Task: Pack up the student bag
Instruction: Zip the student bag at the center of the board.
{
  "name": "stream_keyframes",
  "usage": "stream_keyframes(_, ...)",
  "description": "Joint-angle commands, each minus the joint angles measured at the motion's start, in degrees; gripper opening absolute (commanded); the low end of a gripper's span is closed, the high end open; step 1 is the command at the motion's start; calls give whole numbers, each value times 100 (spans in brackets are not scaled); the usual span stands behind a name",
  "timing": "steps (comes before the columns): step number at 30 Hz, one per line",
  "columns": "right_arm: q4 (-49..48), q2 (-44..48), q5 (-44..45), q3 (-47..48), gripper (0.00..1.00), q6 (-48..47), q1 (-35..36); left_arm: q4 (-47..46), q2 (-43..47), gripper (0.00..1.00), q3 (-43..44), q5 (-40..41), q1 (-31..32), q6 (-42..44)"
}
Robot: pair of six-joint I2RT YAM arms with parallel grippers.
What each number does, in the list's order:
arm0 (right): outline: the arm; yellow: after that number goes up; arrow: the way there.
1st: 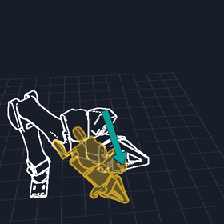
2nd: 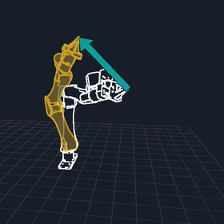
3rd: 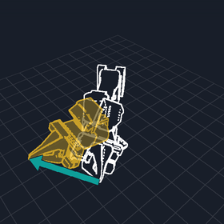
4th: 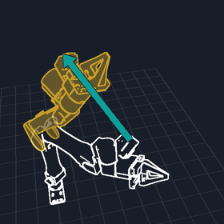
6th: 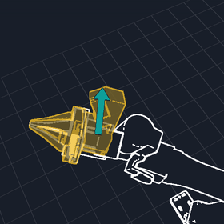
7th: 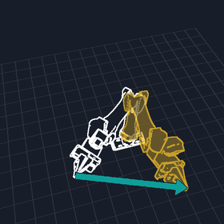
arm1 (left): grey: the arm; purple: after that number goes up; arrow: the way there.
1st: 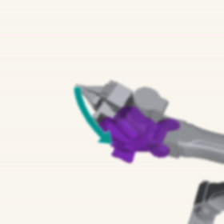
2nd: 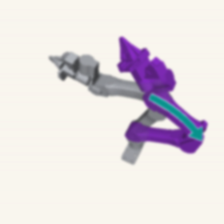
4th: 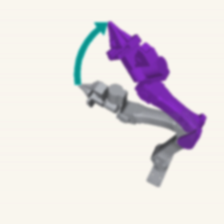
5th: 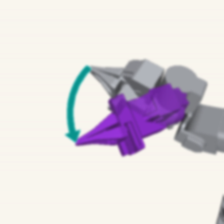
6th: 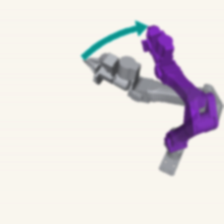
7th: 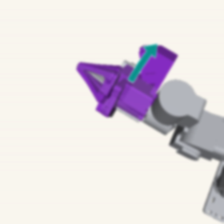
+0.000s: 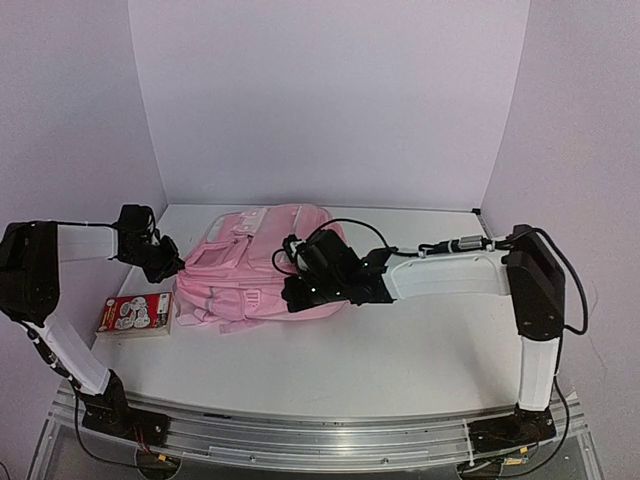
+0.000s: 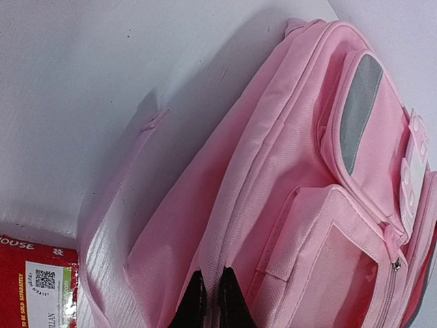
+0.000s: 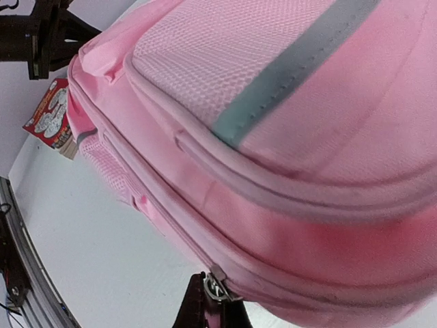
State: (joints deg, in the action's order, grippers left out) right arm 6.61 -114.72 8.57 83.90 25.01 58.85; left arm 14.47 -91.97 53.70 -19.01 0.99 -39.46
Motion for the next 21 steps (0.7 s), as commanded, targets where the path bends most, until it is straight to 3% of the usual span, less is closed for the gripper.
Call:
stream_keyframes(1, 1808, 930, 1284, -429, 0, -747, -606, -186, -282, 0, 388, 1833, -319, 20)
stream_keyframes(12, 2156, 880, 1575, -77, 0, -2436, -1778, -171, -527, 0, 593, 2271, -319, 177)
stream_keyframes(14, 2210, 810, 1355, 16, 0, -2456, -1958, -164, -575, 0, 642, 2226, -320, 194)
stream_keyframes(16, 2325, 824, 541, 40, 0, -2447, -2018, -117, -616, 0, 729, 1948, -321, 197)
stream_keyframes(17, 2339, 857, -8, -1, 0, -2320, -2018, -110, -592, 5, 761, 1662, -320, 168)
stream_keyframes(18, 2338, 891, -598, -48, 0, -2157, -2018, -104, -534, 17, 782, 1465, -319, 127)
stream_keyframes(20, 2304, 894, -1812, -173, 0, -1834, -1978, -57, -276, 61, 769, 1335, -229, -5)
stream_keyframes(21, 2287, 876, -2092, -229, 0, -1687, -1918, 5, -32, 76, 765, 1387, -167, -40)
